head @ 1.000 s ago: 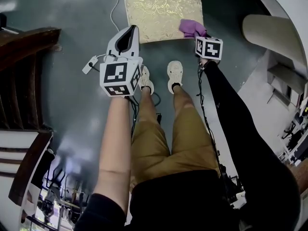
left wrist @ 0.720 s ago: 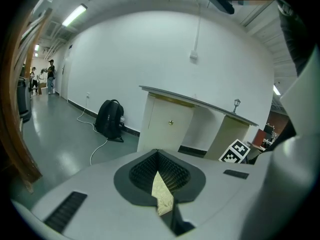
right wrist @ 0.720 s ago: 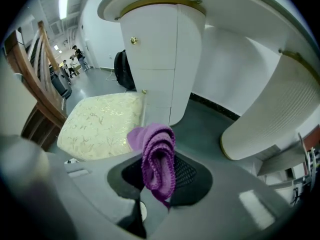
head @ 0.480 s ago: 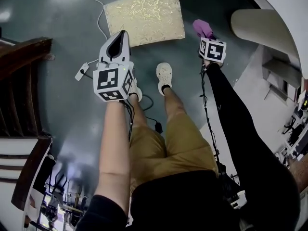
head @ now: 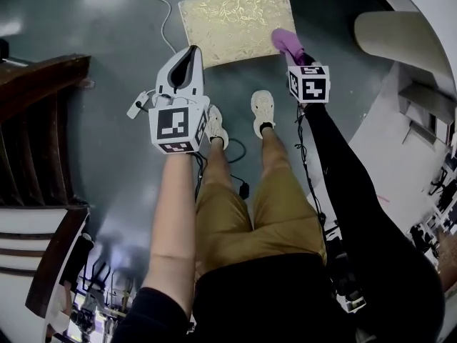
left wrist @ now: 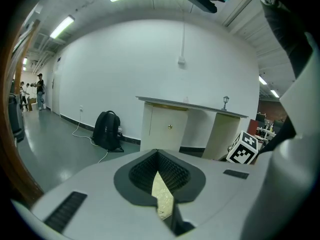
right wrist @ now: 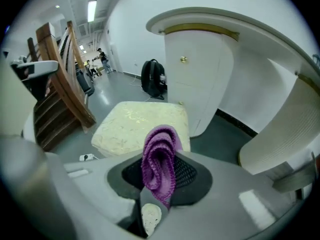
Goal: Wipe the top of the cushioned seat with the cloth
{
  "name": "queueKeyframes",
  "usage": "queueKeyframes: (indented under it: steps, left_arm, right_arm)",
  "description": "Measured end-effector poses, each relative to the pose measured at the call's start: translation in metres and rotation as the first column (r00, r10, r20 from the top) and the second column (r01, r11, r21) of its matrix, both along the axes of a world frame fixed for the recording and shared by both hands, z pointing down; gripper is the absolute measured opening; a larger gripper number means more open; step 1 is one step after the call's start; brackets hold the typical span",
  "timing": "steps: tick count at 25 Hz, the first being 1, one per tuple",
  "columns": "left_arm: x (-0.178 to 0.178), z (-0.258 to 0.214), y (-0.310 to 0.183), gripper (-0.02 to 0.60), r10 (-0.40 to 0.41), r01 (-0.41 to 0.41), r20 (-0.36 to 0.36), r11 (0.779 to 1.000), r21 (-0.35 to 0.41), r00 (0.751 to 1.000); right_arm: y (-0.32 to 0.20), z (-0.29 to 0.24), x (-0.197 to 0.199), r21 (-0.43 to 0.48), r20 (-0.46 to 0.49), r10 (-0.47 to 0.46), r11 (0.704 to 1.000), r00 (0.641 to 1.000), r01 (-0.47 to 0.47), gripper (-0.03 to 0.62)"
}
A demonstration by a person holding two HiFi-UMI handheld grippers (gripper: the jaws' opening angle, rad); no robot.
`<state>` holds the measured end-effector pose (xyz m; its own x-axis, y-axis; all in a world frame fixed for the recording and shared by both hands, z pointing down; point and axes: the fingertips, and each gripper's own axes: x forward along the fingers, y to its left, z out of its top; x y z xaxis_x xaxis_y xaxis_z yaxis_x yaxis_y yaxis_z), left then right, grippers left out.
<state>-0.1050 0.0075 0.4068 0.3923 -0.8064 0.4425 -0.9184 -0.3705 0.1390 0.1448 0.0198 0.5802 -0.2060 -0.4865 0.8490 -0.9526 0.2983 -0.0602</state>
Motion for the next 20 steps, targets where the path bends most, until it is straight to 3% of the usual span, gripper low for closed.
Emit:
queueKeyframes:
  steps: [5,9,12,16,20]
  left_arm:
    - [-0.04,-0.007,0.02,0.008,0.049,-0.049,0.004,0.999,0.018,0.999]
    - [-0.074,-0.007,0.035,0.008,0.012,-0.013,0.018,1.0,0.02,1.0]
    - [-0.082,-0.009,0.044,0.008,0.034,-0.034,-0.008,0.999,0.009,0.999]
    - [-0.086,-0.012,0.047,0.008,0.037,-0.037,-0.017,0.999,0.036,0.999]
    - [-0.085,-0.011,0.046,0.008,0.016,-0.016,-0.01,0.999,0.034,1.0]
  right_arm:
    - [0.029,-0.005,-0.103,0.013,0.095,-0.101,0.995,0.99,0.1,0.086]
    - [0.062,0.002,-0.187,-0.006,0.203,-0.199,0.979,0.959,0.205,0.086]
    - [0.082,0.014,-0.238,-0.052,0.248,-0.253,0.961,0.935,0.273,0.086]
    - [0.086,0.038,-0.262,-0.116,0.193,-0.265,0.95,0.945,0.29,0.086]
    - [0.074,0.046,-0.246,-0.139,0.156,-0.23,0.958,0.961,0.252,0.086]
